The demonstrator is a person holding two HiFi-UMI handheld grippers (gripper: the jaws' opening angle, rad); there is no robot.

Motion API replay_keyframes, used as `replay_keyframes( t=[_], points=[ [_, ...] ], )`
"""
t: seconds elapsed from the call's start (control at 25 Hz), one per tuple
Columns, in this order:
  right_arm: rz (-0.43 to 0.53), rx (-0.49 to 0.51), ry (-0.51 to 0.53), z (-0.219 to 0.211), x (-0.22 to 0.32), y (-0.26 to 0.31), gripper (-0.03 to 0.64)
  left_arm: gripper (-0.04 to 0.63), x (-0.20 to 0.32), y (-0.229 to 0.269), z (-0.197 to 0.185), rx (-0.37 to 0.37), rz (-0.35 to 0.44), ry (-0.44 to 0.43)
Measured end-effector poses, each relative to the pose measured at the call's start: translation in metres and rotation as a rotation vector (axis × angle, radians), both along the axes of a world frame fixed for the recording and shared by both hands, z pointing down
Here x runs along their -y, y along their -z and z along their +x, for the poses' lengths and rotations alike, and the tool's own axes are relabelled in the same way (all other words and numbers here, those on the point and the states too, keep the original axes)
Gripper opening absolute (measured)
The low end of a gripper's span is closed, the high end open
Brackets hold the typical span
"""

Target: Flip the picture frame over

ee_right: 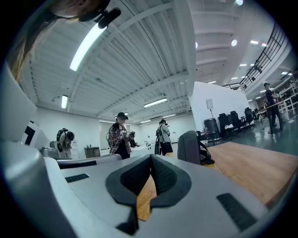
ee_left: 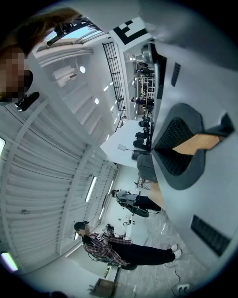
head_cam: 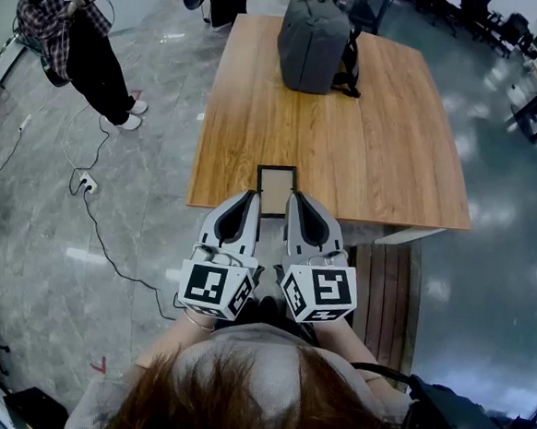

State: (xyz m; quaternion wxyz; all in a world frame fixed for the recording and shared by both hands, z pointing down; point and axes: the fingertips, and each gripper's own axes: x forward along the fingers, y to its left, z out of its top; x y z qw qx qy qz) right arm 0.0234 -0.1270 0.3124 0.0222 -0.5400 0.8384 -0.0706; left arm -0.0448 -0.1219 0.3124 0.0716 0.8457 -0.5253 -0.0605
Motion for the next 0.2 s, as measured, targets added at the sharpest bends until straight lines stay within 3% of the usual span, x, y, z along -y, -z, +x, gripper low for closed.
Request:
replay_keyframes(
  t=[0.2],
  points=[
    [0.006, -0.001, -0.002, -0.0003, -0.0036, -0.0009, 0.015, 0.006, -0.0029, 0.0001, -0.0003, -0.002, 0.003, 0.001]
  ],
)
